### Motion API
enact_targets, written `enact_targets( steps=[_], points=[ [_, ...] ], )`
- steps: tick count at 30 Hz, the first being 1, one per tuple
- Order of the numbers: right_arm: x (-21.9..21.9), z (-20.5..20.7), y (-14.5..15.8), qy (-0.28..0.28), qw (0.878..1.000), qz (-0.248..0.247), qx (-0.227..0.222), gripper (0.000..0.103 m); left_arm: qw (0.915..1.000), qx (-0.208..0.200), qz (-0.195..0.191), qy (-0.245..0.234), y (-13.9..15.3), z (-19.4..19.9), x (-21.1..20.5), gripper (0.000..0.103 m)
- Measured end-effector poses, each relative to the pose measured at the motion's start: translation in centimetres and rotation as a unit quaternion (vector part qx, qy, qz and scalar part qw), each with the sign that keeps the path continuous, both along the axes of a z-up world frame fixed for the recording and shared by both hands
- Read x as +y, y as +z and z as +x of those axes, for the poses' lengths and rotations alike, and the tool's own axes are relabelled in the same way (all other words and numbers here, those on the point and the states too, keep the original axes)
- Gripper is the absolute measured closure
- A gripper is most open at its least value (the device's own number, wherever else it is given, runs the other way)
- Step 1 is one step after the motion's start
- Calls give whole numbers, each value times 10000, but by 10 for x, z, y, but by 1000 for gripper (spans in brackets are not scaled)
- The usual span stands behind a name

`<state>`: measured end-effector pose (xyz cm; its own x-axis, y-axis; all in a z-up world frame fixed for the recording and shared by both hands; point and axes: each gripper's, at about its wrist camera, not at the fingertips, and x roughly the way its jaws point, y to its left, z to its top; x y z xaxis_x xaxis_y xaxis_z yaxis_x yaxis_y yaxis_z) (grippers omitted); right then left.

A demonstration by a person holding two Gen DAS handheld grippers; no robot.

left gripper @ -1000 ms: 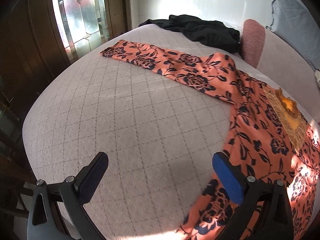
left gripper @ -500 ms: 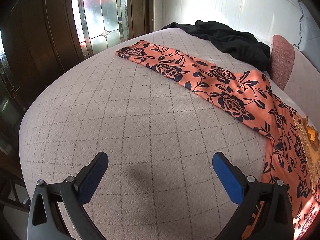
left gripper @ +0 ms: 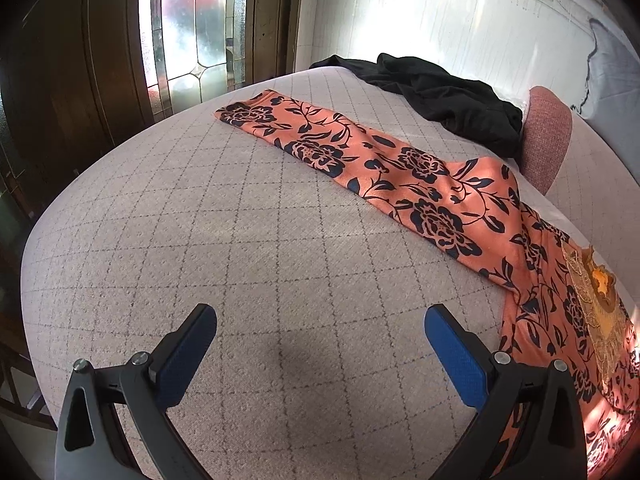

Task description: Fold small clothes

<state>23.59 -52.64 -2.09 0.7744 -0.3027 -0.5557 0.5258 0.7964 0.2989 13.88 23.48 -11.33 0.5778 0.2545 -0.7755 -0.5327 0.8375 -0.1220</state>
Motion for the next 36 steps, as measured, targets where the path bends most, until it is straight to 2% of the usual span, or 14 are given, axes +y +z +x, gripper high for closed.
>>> enact_targets(
  steps=[2, 5, 7, 10, 12, 13, 14, 15, 18, 24, 27, 30, 32, 36],
  points=[
    [67, 22, 31, 808, 9960, -153, -354, 97, 9999, -69, -70, 25, 2, -2, 2, 0],
    [186, 44, 51, 2108, 9747, -340, -657, 97, 9997, -138, -202, 64, 4, -4, 7, 0],
    [257, 54, 39, 2790, 9577, -199, -669, 97, 9994, -192, -266, 73, 5, -5, 10, 0],
    [345, 66, -13, 3561, 9341, 24, -246, 94, 9990, -234, -365, 51, 5, -5, 12, 0],
    [396, 69, -61, 4094, 9118, 40, 335, 76, 9989, -251, -407, 34, 5, -5, 13, 0],
    [415, 71, -89, 4313, 8985, -48, 810, 44, 9989, -252, -407, 16, 6, -5, 13, 0],
    [427, 71, -112, 4401, 8900, -56, 1189, 30, 9988, -259, -418, -10, 6, -5, 13, 0],
    [432, 63, -127, 4474, 8839, 52, 1362, 30, 9987, -282, -432, -24, 7, -5, 13, 0],
    [415, 42, -123, 4401, 8901, 113, 1178, 30, 9981, -398, -474, -29, 10, -7, 12, 0],
    [341, 6, -80, 3737, 9246, 360, 641, 20, 9970, -601, -212, -440, 21, -8, -8, 0],
    [301, -18, -81, 3479, 9336, 615, 591, 20, 9941, -642, -227, -844, 27, -6, -21, 0],
    [270, -39, -88, 3353, 9360, 935, 515, 20, 9855, -731, -632, -1391, 43, -2, -43, 0],
    [253, -51, -94, 3291, 9372, 1081, 416, 20, 9754, -857, -917, -1815, 61, 8, -66, 0],
    [227, -62, -103, 3184, 9354, 1530, 132, 20, 9541, -526, -1466, -2558, 74, 58, -119, 0]
  ],
)
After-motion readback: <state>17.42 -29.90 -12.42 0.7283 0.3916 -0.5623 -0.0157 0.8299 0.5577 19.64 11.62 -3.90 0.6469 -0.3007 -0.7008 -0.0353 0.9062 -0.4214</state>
